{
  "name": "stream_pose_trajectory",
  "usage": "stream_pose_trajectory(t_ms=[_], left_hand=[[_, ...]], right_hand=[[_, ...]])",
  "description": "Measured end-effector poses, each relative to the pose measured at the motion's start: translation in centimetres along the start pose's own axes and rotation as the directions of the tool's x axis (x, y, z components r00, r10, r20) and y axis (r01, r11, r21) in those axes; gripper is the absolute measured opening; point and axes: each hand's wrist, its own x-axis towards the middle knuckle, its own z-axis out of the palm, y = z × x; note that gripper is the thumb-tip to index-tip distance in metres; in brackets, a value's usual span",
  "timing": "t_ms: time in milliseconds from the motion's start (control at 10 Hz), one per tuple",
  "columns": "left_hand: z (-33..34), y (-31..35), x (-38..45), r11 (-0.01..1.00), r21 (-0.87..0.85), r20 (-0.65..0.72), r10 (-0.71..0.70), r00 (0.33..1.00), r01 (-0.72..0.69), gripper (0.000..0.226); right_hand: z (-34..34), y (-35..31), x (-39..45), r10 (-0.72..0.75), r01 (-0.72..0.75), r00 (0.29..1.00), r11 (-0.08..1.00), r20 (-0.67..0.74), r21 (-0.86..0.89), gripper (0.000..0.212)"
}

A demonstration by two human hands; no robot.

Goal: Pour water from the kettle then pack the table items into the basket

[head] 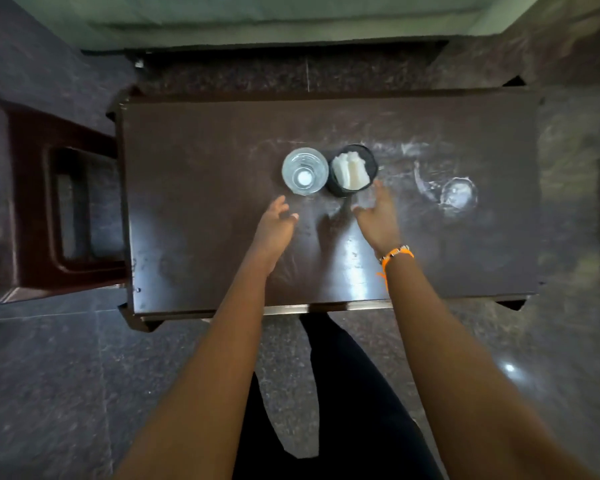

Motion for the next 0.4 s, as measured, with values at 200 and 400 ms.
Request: stream_pose_trajectory(t_ms=[200,400], left_hand=[[2.2,2.0,1.5,0.987,0.160,-0.016,-0.004,1.000,0.007,0.067],[2.4,2.3,1.6,0.980,0.198,-0.030,0.029,0.999,-0.023,0.066]], right_hand=[[-1.3,-0.4,3.7,-0.075,0.087,0.988,0.992,0.136,-0.089,0.073],[-1.6,-0.1,3.5,-0.073,0.082,0.975,0.996,0.208,-0.035,0.078]])
